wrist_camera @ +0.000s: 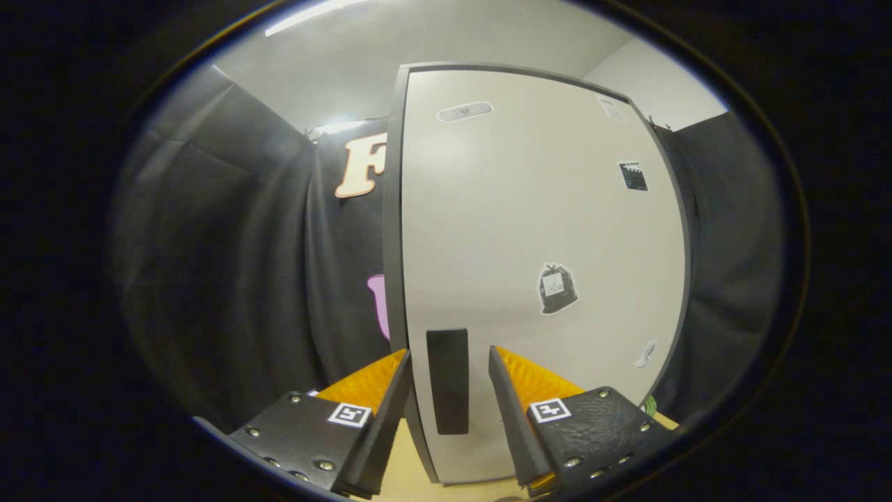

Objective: Open the shoe cabinet door, grab the shoes and put them into the shoe cabinet, then close the shoe cabinet door.

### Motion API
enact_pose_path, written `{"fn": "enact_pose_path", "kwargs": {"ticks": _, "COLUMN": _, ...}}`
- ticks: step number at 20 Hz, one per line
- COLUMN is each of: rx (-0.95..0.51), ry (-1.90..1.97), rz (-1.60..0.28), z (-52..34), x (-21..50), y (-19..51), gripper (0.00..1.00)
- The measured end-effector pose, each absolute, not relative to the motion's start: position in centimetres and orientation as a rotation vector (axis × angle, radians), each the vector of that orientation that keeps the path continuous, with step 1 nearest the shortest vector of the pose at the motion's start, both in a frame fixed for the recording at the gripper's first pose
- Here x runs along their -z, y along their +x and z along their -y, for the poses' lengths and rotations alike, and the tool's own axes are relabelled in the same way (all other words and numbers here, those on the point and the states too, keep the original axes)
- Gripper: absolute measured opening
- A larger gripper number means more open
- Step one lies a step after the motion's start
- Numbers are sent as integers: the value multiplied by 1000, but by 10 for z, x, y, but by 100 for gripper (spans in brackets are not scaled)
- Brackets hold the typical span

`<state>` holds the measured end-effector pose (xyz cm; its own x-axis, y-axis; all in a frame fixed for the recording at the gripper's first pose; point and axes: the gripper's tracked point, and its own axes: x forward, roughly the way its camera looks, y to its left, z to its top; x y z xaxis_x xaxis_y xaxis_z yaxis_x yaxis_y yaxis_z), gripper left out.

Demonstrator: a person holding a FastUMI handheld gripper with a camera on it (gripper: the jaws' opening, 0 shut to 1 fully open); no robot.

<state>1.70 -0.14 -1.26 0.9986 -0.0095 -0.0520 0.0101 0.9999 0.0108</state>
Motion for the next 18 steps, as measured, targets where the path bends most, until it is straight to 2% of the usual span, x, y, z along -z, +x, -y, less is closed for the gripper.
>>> {"fn": "enact_pose_path", "kwargs": {"ticks": 10, "rx": 41, "ry": 5, "rz": -105, "z": 3, "x": 36, "y": 32, "gripper": 68}}
{"fn": "enact_pose_path", "kwargs": {"ticks": 12, "rx": 46, "ry": 11, "rz": -104, "z": 3, "x": 38, "y": 37, "gripper": 38}}
{"fn": "enact_pose_path", "kwargs": {"ticks": 14, "rx": 41, "ry": 15, "rz": -101, "z": 1, "x": 39, "y": 35, "gripper": 39}}
{"fn": "enact_pose_path", "kwargs": {"ticks": 16, "rx": 35, "ry": 16, "rz": -112, "z": 2, "x": 39, "y": 36, "gripper": 32}}
{"fn": "enact_pose_path", "kwargs": {"ticks": 18, "rx": 35, "ry": 24, "rz": -114, "z": 2, "x": 38, "y": 34, "gripper": 32}}
